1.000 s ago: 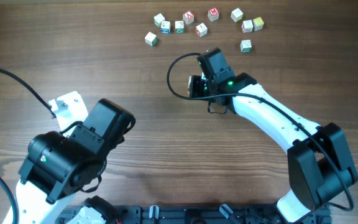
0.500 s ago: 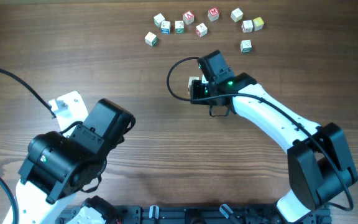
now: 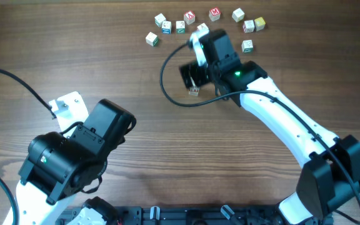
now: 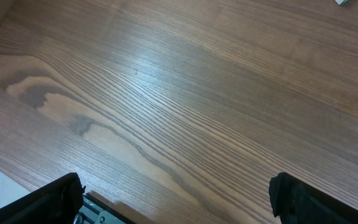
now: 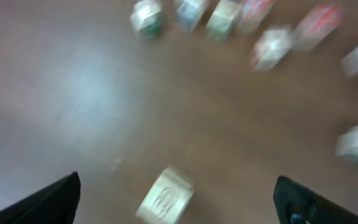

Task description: Form a tower

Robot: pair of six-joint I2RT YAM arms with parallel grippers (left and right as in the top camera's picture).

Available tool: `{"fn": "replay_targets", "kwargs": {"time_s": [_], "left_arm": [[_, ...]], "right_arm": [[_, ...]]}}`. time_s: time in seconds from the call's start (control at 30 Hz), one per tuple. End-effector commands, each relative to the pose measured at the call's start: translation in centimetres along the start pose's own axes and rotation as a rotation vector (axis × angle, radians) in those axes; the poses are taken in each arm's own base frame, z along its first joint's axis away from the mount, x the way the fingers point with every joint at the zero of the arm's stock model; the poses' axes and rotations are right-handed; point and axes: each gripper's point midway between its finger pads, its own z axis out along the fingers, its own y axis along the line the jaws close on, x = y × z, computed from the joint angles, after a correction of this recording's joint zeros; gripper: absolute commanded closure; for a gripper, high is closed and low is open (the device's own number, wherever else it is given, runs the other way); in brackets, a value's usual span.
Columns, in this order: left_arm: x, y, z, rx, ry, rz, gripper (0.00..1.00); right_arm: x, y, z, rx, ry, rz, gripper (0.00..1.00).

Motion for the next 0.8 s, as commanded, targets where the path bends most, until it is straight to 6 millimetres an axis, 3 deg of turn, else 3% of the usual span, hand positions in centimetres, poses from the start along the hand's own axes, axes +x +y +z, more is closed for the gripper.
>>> {"fn": "replay_targets", "kwargs": {"time_s": [0.0,0.13,0.2,0.27,0.43,0.5,0.57,0.67,0.77], "left_arm": [[0.0,0.1,0.0,-0.003,0.002,-0.021,0.0],[0.0,0.1,0.0,-0.003,0.002,-0.021,0.0],[0.0,0.1,0.0,-0.003,0.002,-0.021,0.0],[0.0,0.1,0.0,-0.003,0.001,-0.021,0.0],[0.0,0.1,0.0,-0.003,0.002,-0.021,0.0],[0.0,0.1,0.0,-0.003,0.002,-0.021,0.0],[0.0,0.1,0.0,-0.003,0.001,-0.021,0.0],[0.0,0.1,0.0,-0.003,0.002,-0.021,0.0],[0.0,0.1,0.0,-0.003,0.001,-0.021,0.0]], "right_arm": [[-7.8,-3.1,-3.8,0.168,-0.219,-0.246,0.0],[-14.0,-6.1,-7.3,-0.026,-0.37,-0.285,0.0],[-15.1,-7.0,-8.3,-0.089,-0.383,-0.32,0.0],[-14.9,-7.0,-7.8,-0.13,-0.342,-0.391,0.0],[-10.6,-6.2,-1.8,-0.215,-0.147,-0.457,0.0],[-6.6,-4.8,0.8,-0.301,-0.007,-0.44,0.0],[-4.2,-3.6,2.3,-0.345,0.078,-0.436,0.0],[-1.2,-1.4,2.0,-0.4,0.204,-0.457,0.0],[0.5,0.6,1.9,-0.325,0.31,-0.558,0.0]]}}
